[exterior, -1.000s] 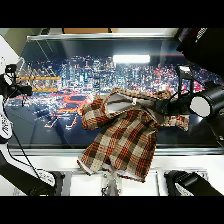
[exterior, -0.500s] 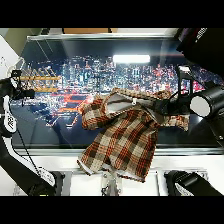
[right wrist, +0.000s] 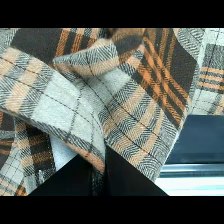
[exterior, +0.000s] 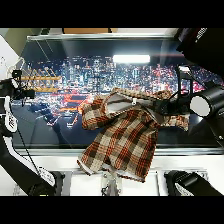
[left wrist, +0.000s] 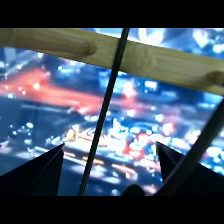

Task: Fold the clothes and pants, and hang the long-sleeved shirts on hangers.

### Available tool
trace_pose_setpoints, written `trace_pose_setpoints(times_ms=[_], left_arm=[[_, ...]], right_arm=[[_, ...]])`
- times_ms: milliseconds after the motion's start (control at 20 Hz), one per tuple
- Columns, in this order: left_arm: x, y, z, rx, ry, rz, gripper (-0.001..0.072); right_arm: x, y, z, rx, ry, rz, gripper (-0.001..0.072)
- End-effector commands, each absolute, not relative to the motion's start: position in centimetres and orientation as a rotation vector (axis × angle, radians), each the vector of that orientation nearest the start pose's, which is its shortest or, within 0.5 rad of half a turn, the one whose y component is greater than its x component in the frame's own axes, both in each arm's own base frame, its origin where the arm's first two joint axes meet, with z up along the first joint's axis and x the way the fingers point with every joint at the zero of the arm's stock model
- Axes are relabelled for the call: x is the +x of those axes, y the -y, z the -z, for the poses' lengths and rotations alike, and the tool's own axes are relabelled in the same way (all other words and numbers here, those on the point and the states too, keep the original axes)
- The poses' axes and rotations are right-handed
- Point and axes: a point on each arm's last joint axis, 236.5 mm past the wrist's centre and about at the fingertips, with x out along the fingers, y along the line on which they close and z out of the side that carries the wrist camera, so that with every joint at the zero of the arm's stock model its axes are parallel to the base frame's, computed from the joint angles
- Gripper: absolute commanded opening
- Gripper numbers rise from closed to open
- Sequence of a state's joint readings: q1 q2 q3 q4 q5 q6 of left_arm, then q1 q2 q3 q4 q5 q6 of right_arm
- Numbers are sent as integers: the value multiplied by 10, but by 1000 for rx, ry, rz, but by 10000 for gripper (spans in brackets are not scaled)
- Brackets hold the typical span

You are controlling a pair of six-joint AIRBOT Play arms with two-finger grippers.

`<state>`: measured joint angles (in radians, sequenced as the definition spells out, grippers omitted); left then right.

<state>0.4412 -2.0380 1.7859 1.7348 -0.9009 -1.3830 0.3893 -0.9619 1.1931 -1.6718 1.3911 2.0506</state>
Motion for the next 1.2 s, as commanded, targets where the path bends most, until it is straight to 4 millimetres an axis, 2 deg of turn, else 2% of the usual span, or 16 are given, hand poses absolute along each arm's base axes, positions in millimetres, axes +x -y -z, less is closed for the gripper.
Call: trace_pose_setpoints(times_ms=[0, 50, 100, 150, 250, 300, 400, 550, 650, 750, 950, 1100, 1150], left_arm=[[514, -276, 109, 69, -1200, -334, 616], [514, -276, 109, 66, -1199, -337, 616], [514, -276, 109, 65, -1199, -337, 542], [513, -276, 110, 64, -1205, -336, 291], [512, -276, 110, 64, -1208, -336, 187], [512, -275, 110, 63, -1210, -336, 102], [512, -273, 110, 67, -1213, -331, 29], [512, -271, 109, 67, -1216, -330, 28], [512, -272, 97, 69, -1204, -335, 28], [515, -273, 70, 79, -1159, -346, 28], [507, -269, -2, 90, -1092, -370, 28], [501, -248, -60, 135, -1038, -346, 28], [500, -233, -84, 153, -1007, -328, 28]], right_arm=[[302, -99, -114, 127, -1155, 9, 39], [302, -99, -114, 127, -1155, 9, 39], [302, -99, -114, 127, -1155, 8, 39], [302, -99, -114, 127, -1155, 9, 39], [302, -99, -114, 127, -1155, 8, 39], [302, -99, -114, 127, -1155, 8, 39], [302, -99, -114, 127, -1155, 8, 39], [302, -99, -114, 127, -1155, 9, 39], [302, -99, -114, 127, -1156, 8, 39], [302, -99, -114, 127, -1155, 9, 39], [302, -99, -114, 127, -1156, 8, 39], [302, -99, -113, 127, -1157, 9, 39], [302, -99, -113, 126, -1157, 9, 39]])
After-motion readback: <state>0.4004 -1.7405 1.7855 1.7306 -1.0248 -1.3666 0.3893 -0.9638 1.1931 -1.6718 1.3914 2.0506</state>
